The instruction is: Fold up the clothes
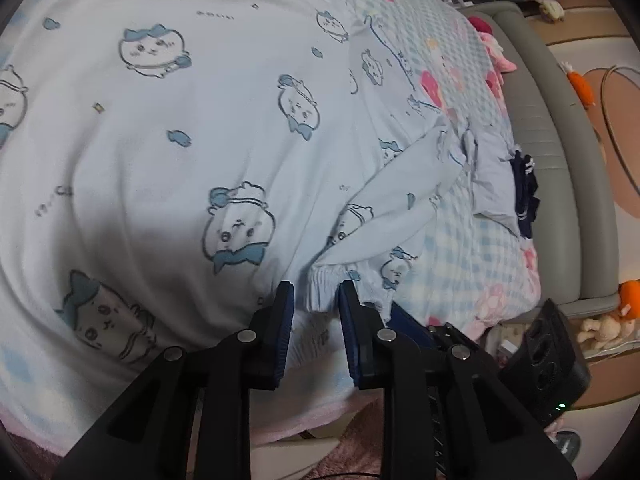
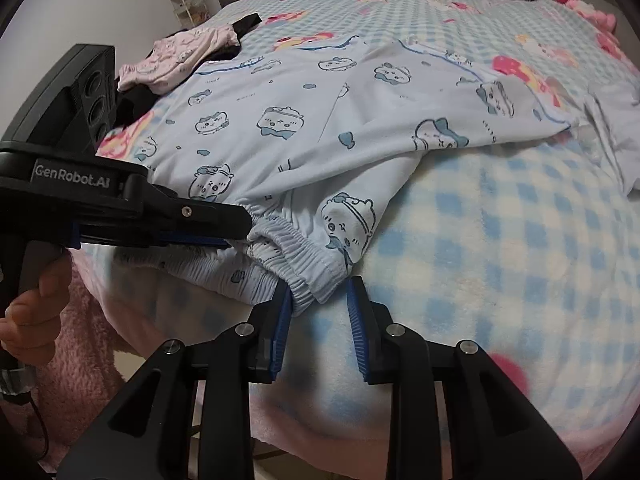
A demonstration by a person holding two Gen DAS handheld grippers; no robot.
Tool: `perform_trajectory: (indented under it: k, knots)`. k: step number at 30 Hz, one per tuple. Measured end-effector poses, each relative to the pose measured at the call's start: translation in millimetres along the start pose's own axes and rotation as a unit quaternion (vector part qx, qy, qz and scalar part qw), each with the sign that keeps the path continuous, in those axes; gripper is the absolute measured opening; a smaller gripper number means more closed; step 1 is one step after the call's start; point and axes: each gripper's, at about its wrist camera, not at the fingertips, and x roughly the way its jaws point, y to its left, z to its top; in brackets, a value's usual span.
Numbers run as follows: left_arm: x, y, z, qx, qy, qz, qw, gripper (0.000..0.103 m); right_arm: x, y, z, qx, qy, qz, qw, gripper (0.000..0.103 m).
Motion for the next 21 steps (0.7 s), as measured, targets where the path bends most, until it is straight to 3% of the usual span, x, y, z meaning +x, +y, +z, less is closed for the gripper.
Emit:
perform_trajectory:
  k: [2, 4, 7, 8, 13, 17, 21]
  knots:
    - [1, 1, 4, -0.01, 0.005, -0.028, 0.9996, 0.027, -1, -3, -2, 0.003, -0.001, 0.014, 1.0, 0.027]
    - [5, -2, 8, -0.009, 0.004, -0.031, 0.9995, 0.026, -2, -4, -2, 0.008, -0.002, 0.021, 1.0, 0.027]
    - [9, -10, 12, -0.002, -0.008, -0.029, 0.9996, 0.022, -2, -2, -1, 0.012, -0.001, 0.016, 1.0, 0.027]
    - [10, -13, 12, 0.001, -0.013, -0.027, 0.9995, 0.017, -2, -1, 0, 0.012, 0.0, 0.013, 1.0, 0.027]
    - [-13, -29, 8, 0.03, -0.05, -0.032, 0.9978, 0.01, -3, 3, 4, 0.011, 0.006, 0.006, 1.0, 0.028]
    - [-40, -28, 9, 0.037, -0.08, -0.04, 0.9953, 0.01, -9, 2, 12, 0.026, 0.008, 0.019, 0.999, 0.044]
    - [-71, -18, 10, 0.037, -0.115, -0.039, 0.9919, 0.01, -15, 16, 28, -0.001, -0.005, 0.01, 1.0, 0.044]
